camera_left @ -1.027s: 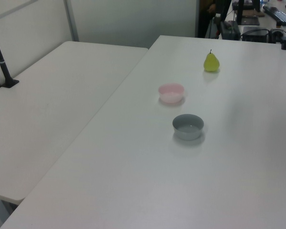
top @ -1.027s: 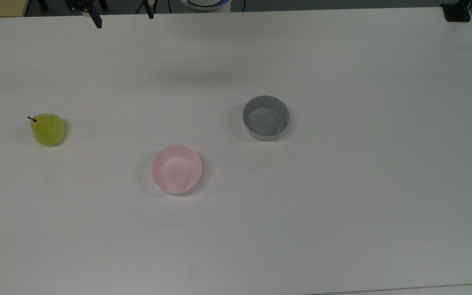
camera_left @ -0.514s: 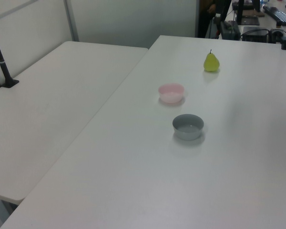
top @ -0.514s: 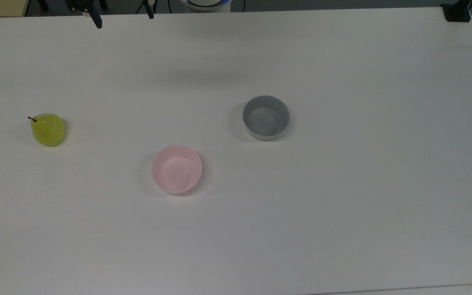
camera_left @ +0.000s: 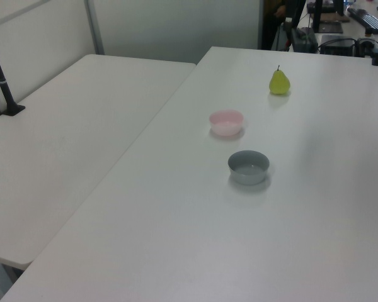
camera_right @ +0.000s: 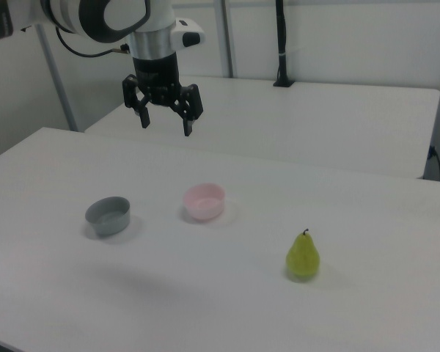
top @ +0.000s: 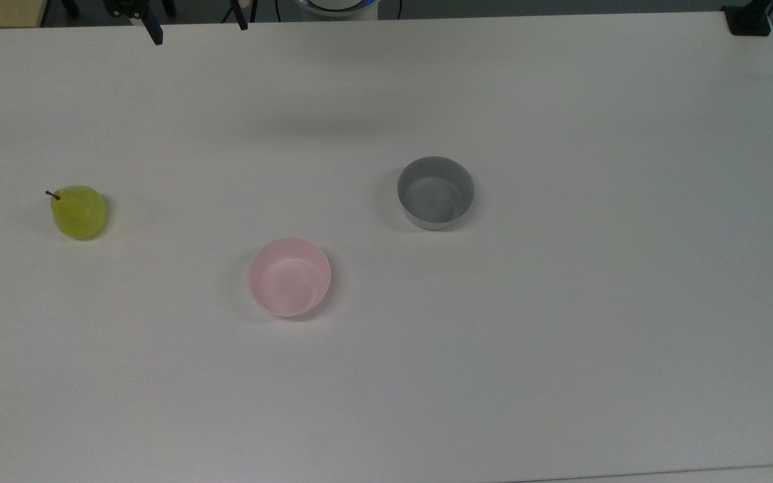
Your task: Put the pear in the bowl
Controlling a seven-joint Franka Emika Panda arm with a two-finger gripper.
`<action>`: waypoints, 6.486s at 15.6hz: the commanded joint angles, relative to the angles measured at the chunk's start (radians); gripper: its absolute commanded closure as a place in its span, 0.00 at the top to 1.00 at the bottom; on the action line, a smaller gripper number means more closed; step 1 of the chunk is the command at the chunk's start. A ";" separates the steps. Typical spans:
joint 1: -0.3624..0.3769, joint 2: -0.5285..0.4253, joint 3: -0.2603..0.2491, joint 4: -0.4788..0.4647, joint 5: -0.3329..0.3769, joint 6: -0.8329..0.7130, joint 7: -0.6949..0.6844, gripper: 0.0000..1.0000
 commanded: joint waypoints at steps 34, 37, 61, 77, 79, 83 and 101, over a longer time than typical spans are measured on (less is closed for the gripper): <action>-0.260 0.411 -0.007 0.072 -0.165 0.383 -0.042 1.00; -0.260 0.419 -0.007 0.035 -0.165 0.425 -0.038 1.00; -0.270 0.498 -0.006 -0.008 -0.177 0.531 -0.050 0.03; -0.256 0.374 0.076 0.162 -0.189 0.225 -0.024 0.04; -0.251 0.373 0.109 0.176 -0.203 0.201 0.002 0.04; -0.218 0.376 0.158 0.249 -0.225 0.123 0.088 0.04; 0.014 0.353 0.174 0.125 -0.220 0.410 0.315 0.04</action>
